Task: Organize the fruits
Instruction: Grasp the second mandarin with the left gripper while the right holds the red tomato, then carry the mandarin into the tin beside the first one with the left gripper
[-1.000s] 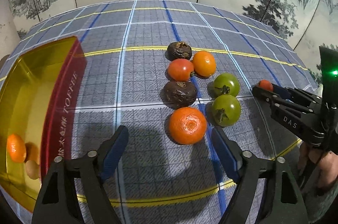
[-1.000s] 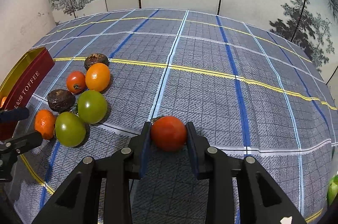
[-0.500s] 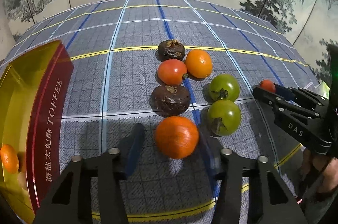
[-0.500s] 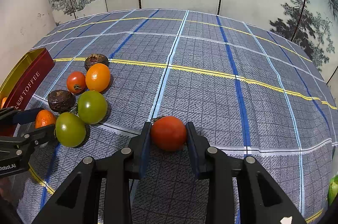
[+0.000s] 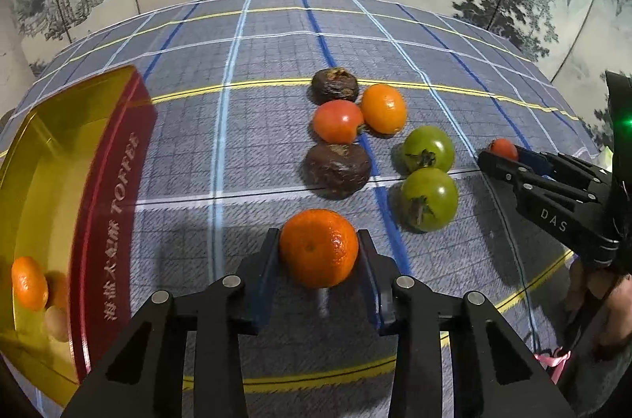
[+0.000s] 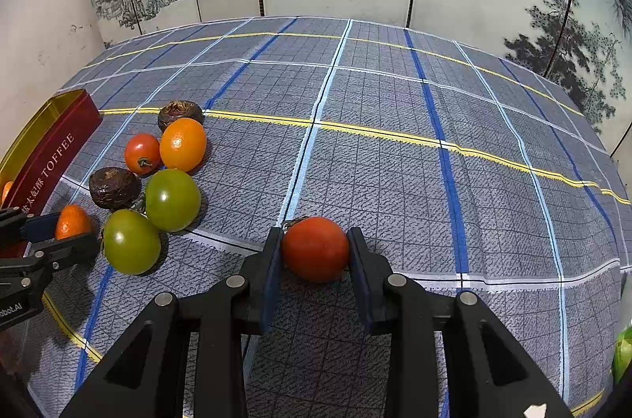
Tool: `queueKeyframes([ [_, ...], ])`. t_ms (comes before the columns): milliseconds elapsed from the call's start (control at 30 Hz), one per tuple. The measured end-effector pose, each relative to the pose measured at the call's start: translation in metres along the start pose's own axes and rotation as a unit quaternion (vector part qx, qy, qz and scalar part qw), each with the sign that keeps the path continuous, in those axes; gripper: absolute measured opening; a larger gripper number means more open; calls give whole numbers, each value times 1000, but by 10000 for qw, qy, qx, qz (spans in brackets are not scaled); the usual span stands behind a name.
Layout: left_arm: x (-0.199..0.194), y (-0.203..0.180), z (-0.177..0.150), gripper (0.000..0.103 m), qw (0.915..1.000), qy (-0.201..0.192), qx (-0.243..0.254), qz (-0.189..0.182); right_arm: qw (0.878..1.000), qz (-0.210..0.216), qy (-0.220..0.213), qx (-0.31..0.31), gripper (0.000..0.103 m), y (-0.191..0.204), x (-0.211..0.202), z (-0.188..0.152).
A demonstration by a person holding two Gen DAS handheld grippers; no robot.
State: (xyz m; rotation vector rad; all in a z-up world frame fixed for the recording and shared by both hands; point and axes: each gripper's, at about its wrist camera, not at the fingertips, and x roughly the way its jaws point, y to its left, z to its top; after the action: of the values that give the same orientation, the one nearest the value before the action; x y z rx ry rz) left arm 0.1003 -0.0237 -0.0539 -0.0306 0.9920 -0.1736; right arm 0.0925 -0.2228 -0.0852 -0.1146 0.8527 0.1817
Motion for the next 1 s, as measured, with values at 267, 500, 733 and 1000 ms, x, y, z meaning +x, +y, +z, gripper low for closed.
queueKeyframes([
  [267, -15, 13, -5, 38, 9999, -68, -105, 98, 10000, 4, 0, 4, 30, 0, 0, 0],
  [500, -34, 25, -2, 38, 9993, -277, -155, 219, 10000, 2, 0, 3, 30, 0, 0, 0],
  [733, -54, 48, 2, 38, 9978, -471, -262, 385, 10000, 1, -1, 2, 30, 0, 0, 0],
  [1000, -66, 92, 3, 38, 9962, -501, -638, 320, 10000, -8, 2, 13, 32, 0, 0, 0],
])
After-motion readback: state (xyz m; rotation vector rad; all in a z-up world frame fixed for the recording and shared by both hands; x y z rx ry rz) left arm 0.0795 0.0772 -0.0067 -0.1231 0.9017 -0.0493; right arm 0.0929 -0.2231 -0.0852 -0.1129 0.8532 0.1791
